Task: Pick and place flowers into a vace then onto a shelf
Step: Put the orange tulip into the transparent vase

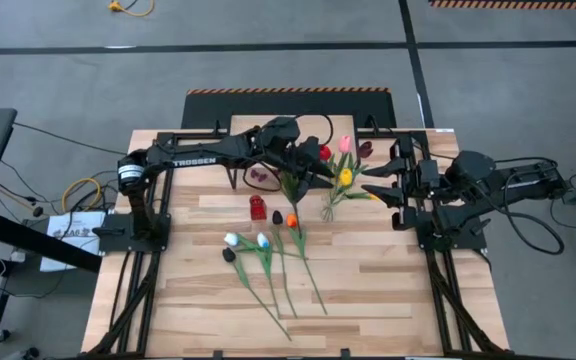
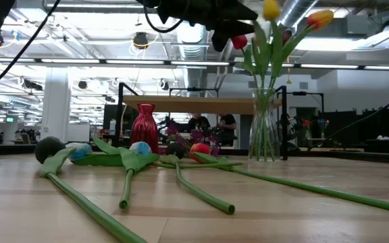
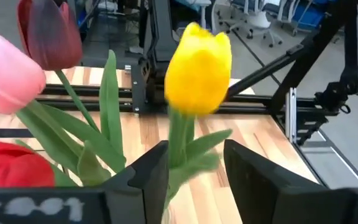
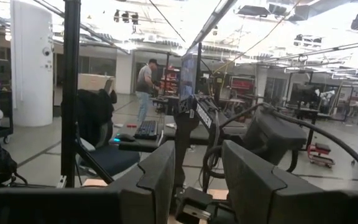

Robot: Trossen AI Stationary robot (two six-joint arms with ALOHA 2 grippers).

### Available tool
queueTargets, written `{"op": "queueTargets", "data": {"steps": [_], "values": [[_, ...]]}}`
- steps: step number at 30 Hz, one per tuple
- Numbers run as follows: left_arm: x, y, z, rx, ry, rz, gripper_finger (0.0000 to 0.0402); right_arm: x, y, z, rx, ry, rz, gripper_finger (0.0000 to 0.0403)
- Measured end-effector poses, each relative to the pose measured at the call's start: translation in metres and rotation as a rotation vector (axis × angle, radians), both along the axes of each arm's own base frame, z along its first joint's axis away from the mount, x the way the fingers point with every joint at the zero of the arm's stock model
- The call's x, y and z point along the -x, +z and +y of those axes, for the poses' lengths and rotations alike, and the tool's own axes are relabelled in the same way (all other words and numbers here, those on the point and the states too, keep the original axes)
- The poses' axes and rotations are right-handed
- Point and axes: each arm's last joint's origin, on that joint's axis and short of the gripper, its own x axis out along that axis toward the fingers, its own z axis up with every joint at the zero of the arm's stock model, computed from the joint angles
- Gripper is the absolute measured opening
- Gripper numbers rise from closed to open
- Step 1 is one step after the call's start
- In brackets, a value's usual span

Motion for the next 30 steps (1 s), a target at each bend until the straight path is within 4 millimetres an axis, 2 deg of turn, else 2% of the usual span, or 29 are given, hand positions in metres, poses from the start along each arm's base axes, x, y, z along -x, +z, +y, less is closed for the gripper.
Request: {"op": "queueTargets", "data": {"steps": [6,11,14,17,19,22,30], "values": [[0.003,-0.007,0.0,-0.028,0.011,0.072,0.0176,0.0,0.0,0.0,0.0,0.0,0.0,0.0125],[0.008,-0.016,0.002,-0.041,0.025,0.175,0.0186,0.0,-0.001,0.0,0.002,0.0,0.006,0.0125],[0.015,-0.012,0.005,-0.029,0.022,0.227,0.0187,0.0,-0.002,-0.001,0.001,-0.024,0.022,0.0125],[0.026,0.004,0.0,-0.069,-0.068,0.21,0.0187,-0.001,-0.005,-0.002,0.0,-0.072,0.055,0.0125],[0.033,0.022,-0.007,-0.104,-0.117,0.141,0.0187,-0.003,-0.007,-0.002,0.003,-0.086,0.067,0.0125],[0.05,0.052,-0.017,-0.148,-0.098,0.066,0.0187,-0.005,-0.008,-0.002,0.041,-0.118,0.079,0.0125],[0.131,0.135,-0.038,-0.202,-0.037,-0.17,0.0187,-0.006,-0.009,0.002,0.07,-0.233,0.099,0.0125]]}}
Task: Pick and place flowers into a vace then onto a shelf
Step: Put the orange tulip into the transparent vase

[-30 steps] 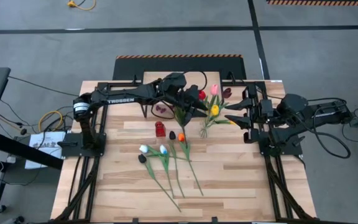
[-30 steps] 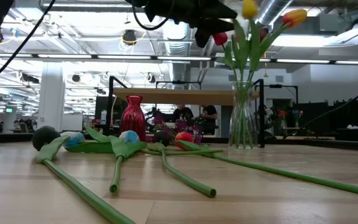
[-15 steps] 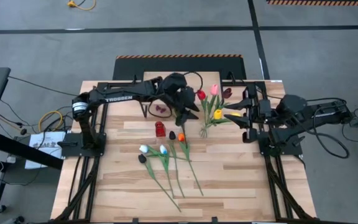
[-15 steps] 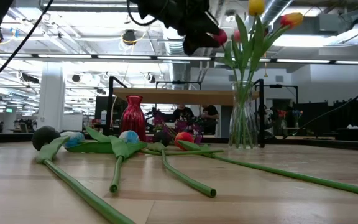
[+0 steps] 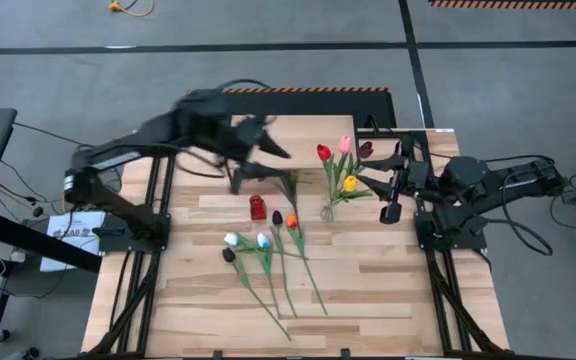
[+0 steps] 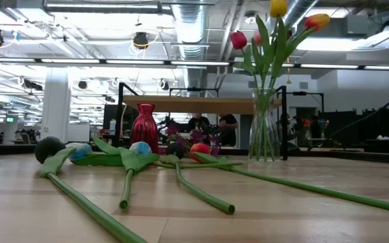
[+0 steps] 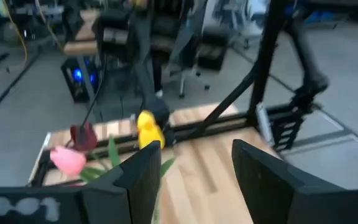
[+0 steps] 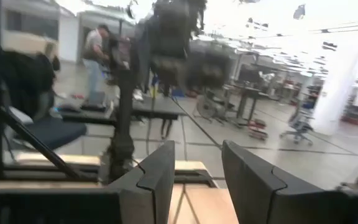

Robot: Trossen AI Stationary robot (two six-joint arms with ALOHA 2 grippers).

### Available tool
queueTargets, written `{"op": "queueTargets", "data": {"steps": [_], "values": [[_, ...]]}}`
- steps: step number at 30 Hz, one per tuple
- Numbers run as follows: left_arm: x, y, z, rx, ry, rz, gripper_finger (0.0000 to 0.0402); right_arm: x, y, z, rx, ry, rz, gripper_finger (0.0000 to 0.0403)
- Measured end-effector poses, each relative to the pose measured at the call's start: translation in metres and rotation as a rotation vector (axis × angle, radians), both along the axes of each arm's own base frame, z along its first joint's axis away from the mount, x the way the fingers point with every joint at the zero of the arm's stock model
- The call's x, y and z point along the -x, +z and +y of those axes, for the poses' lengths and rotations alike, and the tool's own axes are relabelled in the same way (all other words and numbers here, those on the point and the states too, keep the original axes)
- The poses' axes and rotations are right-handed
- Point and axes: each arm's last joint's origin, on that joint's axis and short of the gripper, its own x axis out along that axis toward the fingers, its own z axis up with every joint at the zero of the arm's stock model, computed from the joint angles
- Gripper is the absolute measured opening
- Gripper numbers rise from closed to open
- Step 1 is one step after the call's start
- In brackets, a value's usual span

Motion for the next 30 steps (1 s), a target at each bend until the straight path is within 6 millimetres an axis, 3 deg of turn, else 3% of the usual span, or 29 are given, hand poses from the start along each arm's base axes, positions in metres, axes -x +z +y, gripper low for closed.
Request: {"op": "queueTargets", "data": {"steps": [7,13,20,26,30], "values": [[0.065,0.039,-0.017,0.04,0.054,-0.112,0.0187,-0.024,0.024,0.02,0.06,-0.077,0.157,0.0125],[0.104,0.044,-0.022,0.064,0.227,-0.067,0.0187,-0.053,0.059,0.035,0.021,-0.119,0.283,0.0125],[0.145,0.052,-0.032,0.086,0.232,-0.096,0.0187,-0.071,0.091,0.055,-0.043,-0.079,0.33,0.0125],[0.18,0.052,-0.041,-0.002,0.217,-0.094,0.0187,-0.098,0.078,0.084,-0.002,-0.049,0.453,0.0125],[0.195,0.05,-0.044,-0.024,0.217,-0.083,0.0187,-0.119,0.065,0.099,-0.076,-0.048,0.472,0.0125]]}}
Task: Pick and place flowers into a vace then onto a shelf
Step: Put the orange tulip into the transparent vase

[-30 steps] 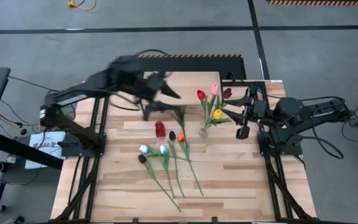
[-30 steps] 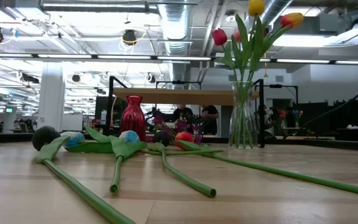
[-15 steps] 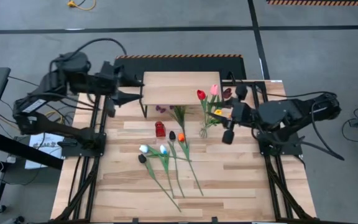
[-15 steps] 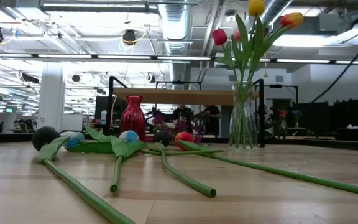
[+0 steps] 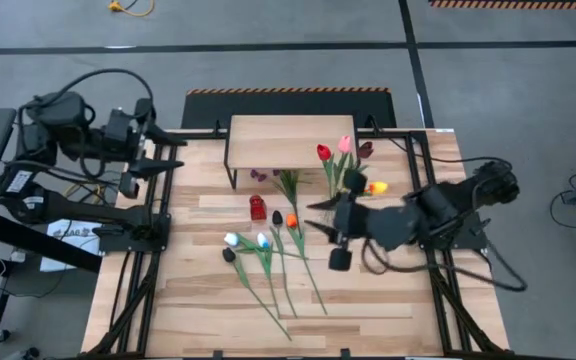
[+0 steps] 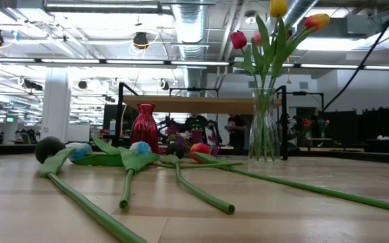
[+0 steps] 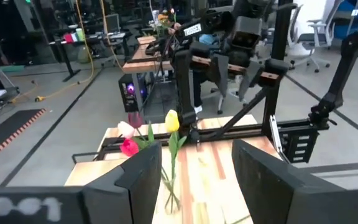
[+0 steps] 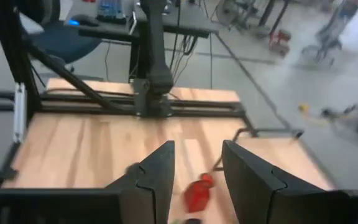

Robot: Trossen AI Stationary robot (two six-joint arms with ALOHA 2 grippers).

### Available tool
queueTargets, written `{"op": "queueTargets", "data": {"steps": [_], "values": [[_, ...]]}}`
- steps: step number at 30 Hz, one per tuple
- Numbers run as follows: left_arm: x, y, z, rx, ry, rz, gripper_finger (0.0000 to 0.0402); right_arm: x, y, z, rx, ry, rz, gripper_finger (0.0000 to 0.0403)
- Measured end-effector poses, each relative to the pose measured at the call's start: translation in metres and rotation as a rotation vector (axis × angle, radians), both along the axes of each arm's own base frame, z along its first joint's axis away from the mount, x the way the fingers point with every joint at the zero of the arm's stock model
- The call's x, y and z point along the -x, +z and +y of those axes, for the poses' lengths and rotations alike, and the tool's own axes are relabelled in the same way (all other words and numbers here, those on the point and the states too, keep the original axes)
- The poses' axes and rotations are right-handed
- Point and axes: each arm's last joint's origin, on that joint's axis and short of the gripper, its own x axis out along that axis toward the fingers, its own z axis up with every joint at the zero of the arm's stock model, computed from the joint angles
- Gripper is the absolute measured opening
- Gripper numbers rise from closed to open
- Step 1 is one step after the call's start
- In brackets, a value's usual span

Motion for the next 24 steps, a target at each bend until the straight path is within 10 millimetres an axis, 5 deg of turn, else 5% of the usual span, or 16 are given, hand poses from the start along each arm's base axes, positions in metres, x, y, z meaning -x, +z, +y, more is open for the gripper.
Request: {"op": "queueTargets", "data": {"steps": [13,24], "values": [[0.034,-0.011,-0.006,0.01,0.064,0.083,0.0187,-0.059,-0.055,0.045,-0.165,-0.046,0.016,0.0125],[0.041,-0.013,-0.008,0.007,0.064,0.092,0.0187,-0.084,-0.096,0.081,-0.168,-0.015,0.027,0.0125]]}}
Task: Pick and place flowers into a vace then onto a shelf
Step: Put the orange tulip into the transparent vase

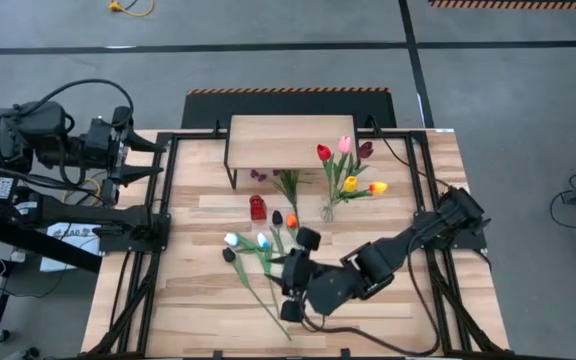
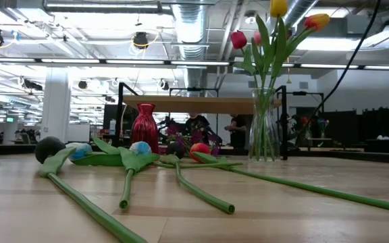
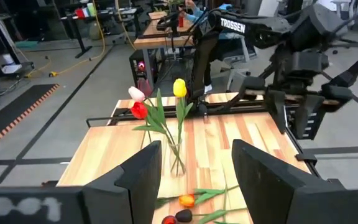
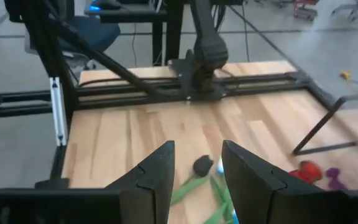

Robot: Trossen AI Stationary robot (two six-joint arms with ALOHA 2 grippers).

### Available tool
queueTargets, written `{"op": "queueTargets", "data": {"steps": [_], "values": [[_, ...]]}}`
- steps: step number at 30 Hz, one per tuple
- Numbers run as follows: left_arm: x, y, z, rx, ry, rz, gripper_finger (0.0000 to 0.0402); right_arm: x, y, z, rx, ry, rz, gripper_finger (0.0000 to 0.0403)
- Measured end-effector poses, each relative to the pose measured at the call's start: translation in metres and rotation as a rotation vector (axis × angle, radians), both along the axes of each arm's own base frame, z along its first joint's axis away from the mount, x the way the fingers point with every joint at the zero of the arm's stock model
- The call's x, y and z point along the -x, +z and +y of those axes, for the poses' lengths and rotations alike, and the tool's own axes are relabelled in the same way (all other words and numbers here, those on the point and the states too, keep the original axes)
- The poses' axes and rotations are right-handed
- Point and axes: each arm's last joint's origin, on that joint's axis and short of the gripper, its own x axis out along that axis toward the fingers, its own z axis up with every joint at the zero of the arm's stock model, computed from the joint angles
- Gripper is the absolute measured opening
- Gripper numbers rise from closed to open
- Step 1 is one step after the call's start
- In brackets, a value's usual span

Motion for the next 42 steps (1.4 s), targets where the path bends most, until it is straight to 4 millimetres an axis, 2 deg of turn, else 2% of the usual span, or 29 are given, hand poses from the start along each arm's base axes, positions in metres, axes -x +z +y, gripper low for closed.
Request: {"op": "queueTargets", "data": {"steps": [4,14,17,23,26,31,42], "values": [[0.0,0.0,0.0,-0.003,-0.001,0.003,0.0187,-0.006,-0.012,0.008,-0.059,-0.023,-0.004,0.0125],[0.001,-0.005,0.0,0.009,0.0,0.05,0.0187,-0.005,-0.023,0.017,-0.235,-0.085,0.004,0.0125],[0.001,-0.005,0.0,0.009,0.0,0.05,0.0187,0.001,-0.031,0.018,-0.288,-0.126,0.077,0.0125],[0.001,-0.005,-0.001,0.036,-0.012,0.047,0.0187,0.02,-0.056,0.012,-0.492,-0.281,0.387,0.0125],[0.001,-0.005,-0.001,0.041,-0.025,0.045,0.0187,0.024,-0.069,0.014,-0.549,-0.362,0.474,0.0125],[0.001,-0.003,-0.002,0.062,-0.035,0.033,0.0187,0.023,-0.099,0.019,-0.588,-0.535,0.554,0.0125],[0.001,-0.003,-0.001,0.107,-0.024,0.028,0.0187,0.0,-0.203,0.038,-0.664,-0.819,0.666,0.0125]]}}
